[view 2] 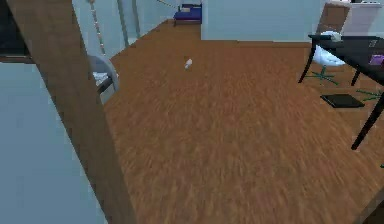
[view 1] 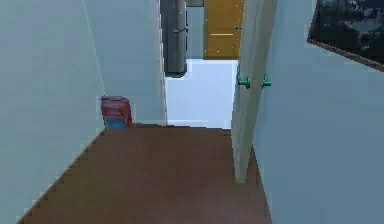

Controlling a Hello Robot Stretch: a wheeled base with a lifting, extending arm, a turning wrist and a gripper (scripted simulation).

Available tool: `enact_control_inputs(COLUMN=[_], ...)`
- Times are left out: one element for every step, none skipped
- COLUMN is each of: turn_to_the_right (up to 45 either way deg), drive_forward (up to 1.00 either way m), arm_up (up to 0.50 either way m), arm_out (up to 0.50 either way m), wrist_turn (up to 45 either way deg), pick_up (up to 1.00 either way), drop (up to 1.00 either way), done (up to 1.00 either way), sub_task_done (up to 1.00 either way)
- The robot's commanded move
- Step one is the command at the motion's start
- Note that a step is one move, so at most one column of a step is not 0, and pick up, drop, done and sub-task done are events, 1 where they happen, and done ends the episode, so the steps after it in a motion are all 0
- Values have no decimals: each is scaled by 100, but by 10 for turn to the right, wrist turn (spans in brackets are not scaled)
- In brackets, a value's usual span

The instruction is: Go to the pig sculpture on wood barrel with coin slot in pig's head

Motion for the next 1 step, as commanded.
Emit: enact_control_inputs(turn_to_the_right=[0], drive_forward=[100], arm_up=[0], arm_out=[0], wrist_turn=[0], pick_up=[0], drop=[0], done=[0], sub_task_done=[0])
